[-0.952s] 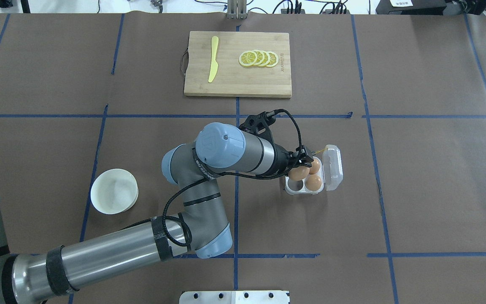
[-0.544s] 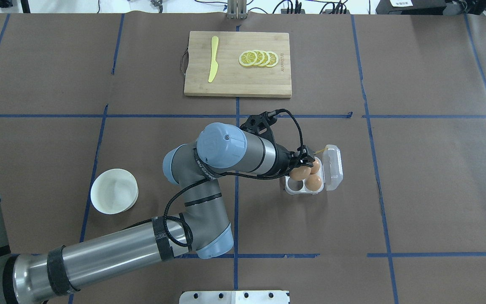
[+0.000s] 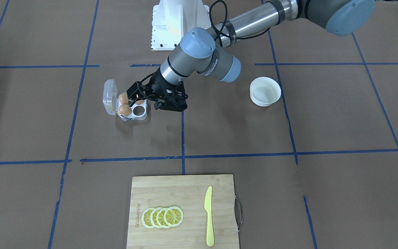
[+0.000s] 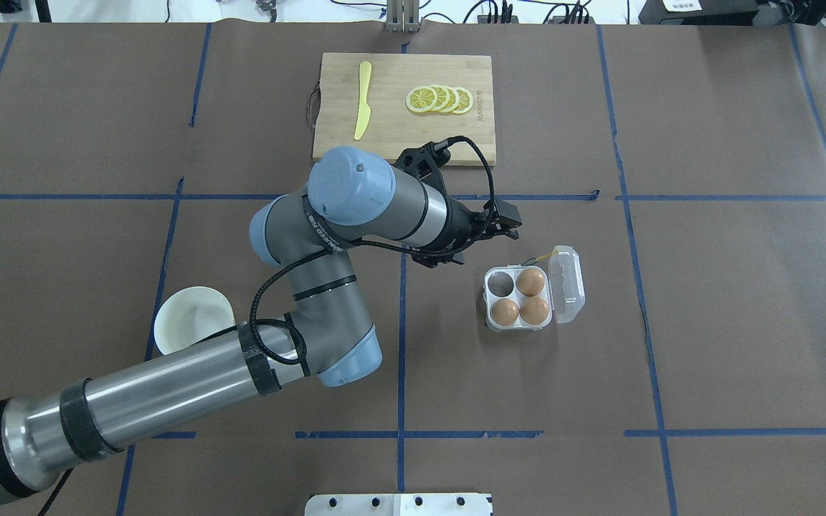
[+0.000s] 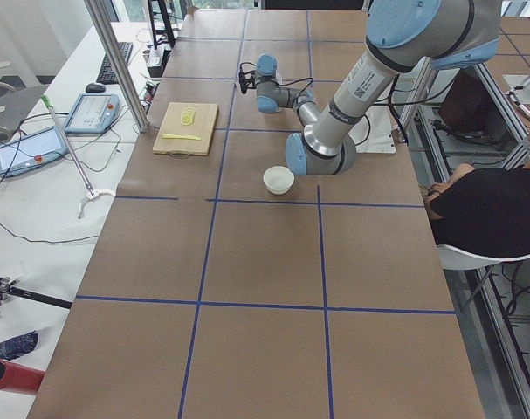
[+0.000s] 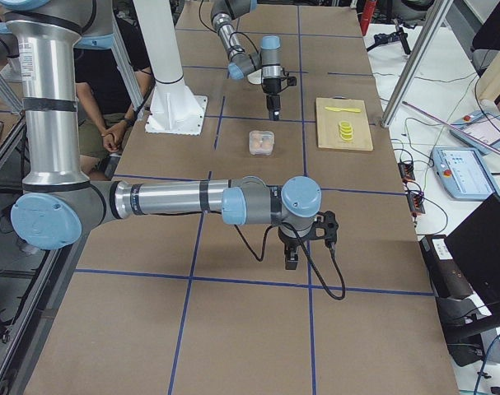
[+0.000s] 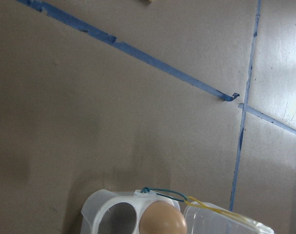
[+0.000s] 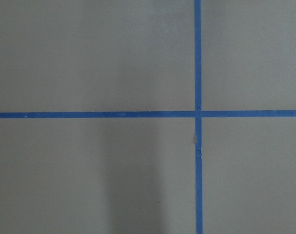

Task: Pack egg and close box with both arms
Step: 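Withdraw the left gripper while the right gripper reaches to the carton lid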

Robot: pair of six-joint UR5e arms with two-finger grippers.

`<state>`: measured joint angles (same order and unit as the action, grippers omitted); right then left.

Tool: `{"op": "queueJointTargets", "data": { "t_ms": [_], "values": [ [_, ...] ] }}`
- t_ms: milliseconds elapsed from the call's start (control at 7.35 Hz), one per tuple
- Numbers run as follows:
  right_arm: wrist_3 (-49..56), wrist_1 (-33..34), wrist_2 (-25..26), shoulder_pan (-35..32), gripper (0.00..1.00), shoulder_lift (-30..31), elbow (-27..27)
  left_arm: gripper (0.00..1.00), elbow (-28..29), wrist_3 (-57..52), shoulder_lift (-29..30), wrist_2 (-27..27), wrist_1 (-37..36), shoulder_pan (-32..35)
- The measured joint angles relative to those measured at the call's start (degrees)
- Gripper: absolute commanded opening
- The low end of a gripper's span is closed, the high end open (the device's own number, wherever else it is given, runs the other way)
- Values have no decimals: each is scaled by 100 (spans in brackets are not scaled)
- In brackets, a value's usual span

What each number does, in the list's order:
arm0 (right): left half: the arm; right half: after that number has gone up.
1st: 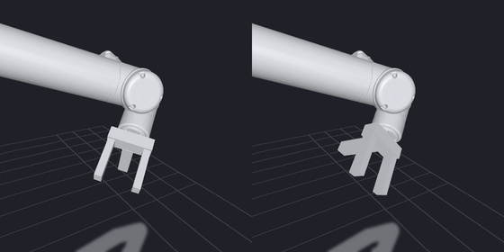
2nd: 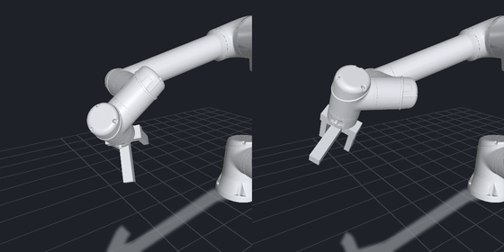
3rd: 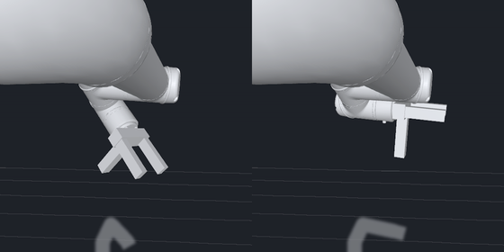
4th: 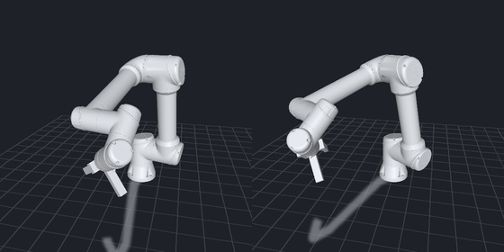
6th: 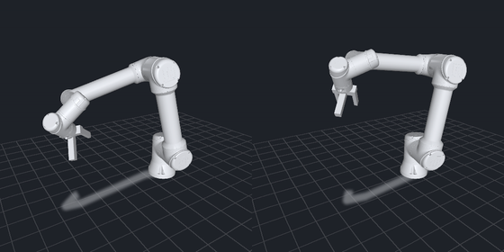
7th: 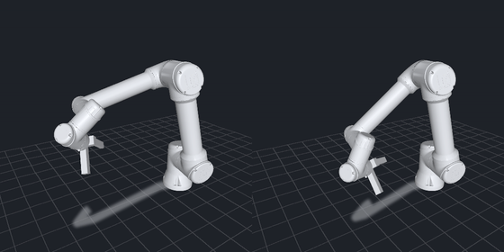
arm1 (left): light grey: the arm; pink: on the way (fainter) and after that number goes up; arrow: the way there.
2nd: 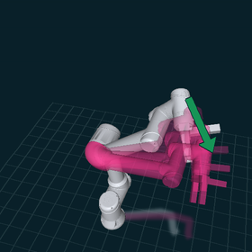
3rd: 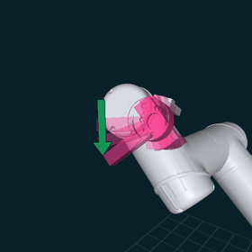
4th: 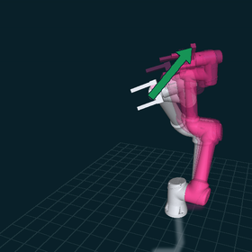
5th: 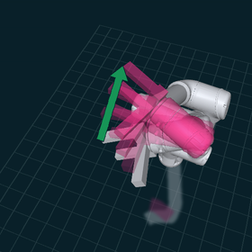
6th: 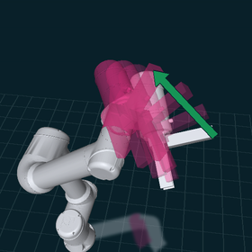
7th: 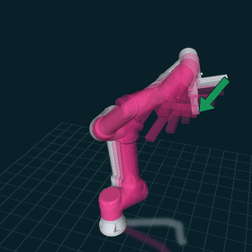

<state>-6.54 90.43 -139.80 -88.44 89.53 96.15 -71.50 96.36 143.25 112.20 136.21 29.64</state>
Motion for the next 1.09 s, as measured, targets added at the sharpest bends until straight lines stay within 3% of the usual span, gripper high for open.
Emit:
{"op": "queueJointTargets", "data": {
  "t_ms": [272,408,680,816,1088],
  "values": [
    [-1109,-713,-11,516,99,-8,153,100,-485,-206,-169,538,-678,362],
    [-2134,-1496,47,998,78,14,177,100,-1039,-501,-454,722,-1248,530],
    [-4266,-3275,340,2004,0,76,187,100,-2394,-1338,-1136,1023,-2719,1055],
    [-4921,-3838,410,2417,0,71,218,100,-2881,-1728,-1336,1113,-3385,1387],
    [-5325,-4204,472,3129,0,18,426,100,-3327,-2270,-1467,1167,-4232,2048]
  ]
}}
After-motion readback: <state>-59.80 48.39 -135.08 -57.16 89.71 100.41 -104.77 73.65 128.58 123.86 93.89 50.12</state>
